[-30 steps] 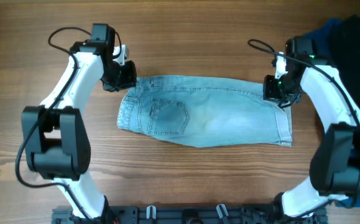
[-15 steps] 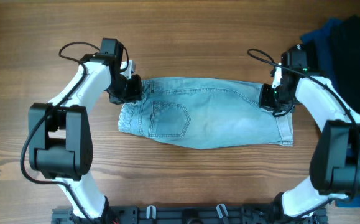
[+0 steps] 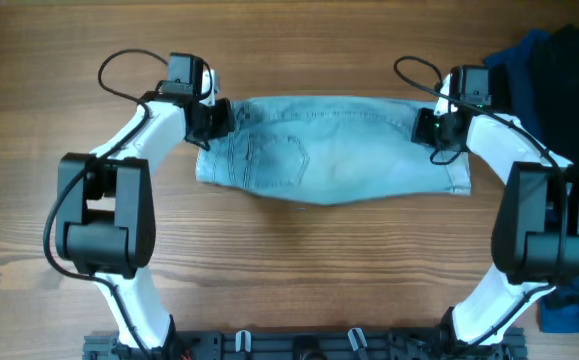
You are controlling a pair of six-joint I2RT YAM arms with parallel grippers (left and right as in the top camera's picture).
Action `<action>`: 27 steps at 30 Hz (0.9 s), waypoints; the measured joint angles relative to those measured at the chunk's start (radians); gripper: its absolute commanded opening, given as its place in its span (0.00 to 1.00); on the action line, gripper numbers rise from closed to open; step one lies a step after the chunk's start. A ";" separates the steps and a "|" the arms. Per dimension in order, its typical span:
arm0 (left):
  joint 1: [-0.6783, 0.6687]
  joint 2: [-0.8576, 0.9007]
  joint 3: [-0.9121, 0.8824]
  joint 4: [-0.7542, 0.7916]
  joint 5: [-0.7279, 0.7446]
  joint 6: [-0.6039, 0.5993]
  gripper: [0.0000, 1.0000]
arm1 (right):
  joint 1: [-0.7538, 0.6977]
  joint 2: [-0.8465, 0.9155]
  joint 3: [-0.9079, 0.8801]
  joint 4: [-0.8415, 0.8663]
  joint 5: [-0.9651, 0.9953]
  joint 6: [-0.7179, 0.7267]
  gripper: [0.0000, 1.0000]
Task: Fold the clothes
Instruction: 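Lift both ends and pull the jeans toward the far side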
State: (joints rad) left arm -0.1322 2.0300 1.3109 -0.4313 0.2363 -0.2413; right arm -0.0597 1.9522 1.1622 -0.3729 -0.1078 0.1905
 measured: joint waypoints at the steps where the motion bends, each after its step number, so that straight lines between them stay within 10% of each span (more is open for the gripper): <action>1: -0.003 0.008 0.000 0.047 -0.022 -0.001 0.04 | 0.000 0.008 -0.002 0.047 0.000 0.000 0.04; 14: -0.001 0.188 0.014 0.619 -0.142 -0.002 0.04 | 0.005 0.093 -0.031 0.444 0.020 0.015 0.04; 27: 0.040 0.205 0.023 0.650 -0.073 -0.004 0.04 | 0.007 0.190 -0.030 0.720 0.026 -0.021 0.04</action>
State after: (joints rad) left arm -0.0917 2.2349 1.3342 0.2184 0.1631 -0.2455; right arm -0.0528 2.1422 1.1320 0.3470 -0.0818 0.1699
